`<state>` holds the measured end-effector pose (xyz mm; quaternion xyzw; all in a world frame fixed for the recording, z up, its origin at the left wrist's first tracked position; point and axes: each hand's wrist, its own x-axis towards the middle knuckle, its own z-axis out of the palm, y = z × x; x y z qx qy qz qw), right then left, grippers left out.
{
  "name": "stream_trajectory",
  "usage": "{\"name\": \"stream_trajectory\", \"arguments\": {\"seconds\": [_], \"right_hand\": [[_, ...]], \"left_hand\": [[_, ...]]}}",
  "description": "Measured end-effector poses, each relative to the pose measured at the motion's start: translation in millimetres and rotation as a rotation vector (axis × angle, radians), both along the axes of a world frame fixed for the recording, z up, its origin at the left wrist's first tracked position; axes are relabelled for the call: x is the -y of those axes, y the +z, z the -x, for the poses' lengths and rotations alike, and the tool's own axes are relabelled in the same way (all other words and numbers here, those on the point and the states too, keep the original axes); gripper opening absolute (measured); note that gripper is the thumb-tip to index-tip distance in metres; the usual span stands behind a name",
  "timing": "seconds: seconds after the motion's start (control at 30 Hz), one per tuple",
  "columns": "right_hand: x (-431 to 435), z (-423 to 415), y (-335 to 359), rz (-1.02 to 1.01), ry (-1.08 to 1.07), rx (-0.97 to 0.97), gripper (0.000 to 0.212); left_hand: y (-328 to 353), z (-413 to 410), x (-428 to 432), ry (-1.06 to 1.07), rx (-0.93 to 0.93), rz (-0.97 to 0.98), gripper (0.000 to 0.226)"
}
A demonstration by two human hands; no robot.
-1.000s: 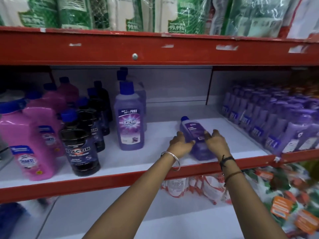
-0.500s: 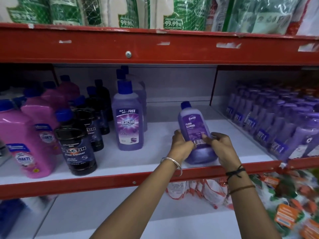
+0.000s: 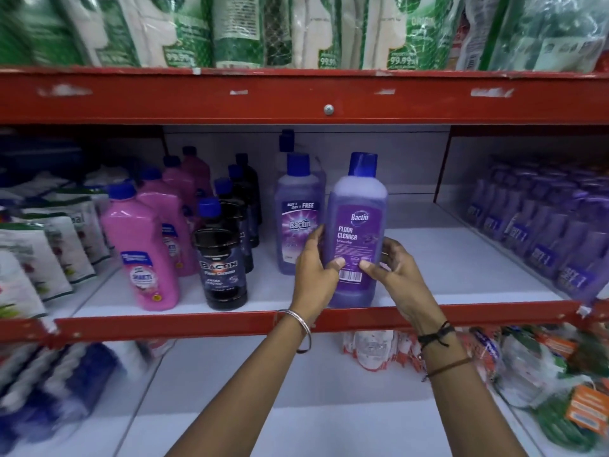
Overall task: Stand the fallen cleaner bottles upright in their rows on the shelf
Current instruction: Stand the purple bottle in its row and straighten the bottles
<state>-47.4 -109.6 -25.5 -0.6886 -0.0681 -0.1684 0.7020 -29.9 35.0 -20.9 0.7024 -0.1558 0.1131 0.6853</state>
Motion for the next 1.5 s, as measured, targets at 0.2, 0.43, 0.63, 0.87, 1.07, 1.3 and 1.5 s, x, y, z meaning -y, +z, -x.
{"name": "stream_trajectory", "arguments": {"seconds": [0.2,0.43,0.63,0.87,1.07,1.3,1.5], "right_hand": [[-58,-5,-8,0.017,0.035,0.038,0.057],[-86,-13,-19,-0.026,-0.041,0.104,0.045],[-86,-12,-29,0.056,-0.251,0.115,0.029],[-88,1,-23,0.061,0.022,0.023,0.049],[-79,-7,-17,0.116,0.031,0.025,0.041],[-72,-15,-19,0.071,-0.039,0.027,0.023],[-71,-19,-24,0.023,-0.080,0.035,0.018]], "left_hand": [[-9,6,-52,0.078,0.029,-0.005,0.062],[-20,-2,-80,0.135,0.035,-0.090,0.066],[-23,4,-80,0.177,0.187,-0.174,0.034],[-27,6,-82,0.082,0.126,-0.087,0.045],[-25,-4,-79,-0.008,-0.008,-0.096,0.074],[-19,-4,-72,0.041,-0.015,-0.207,0.074],[-23,8,-78,0.139,0.072,-0.174,0.066]]}}
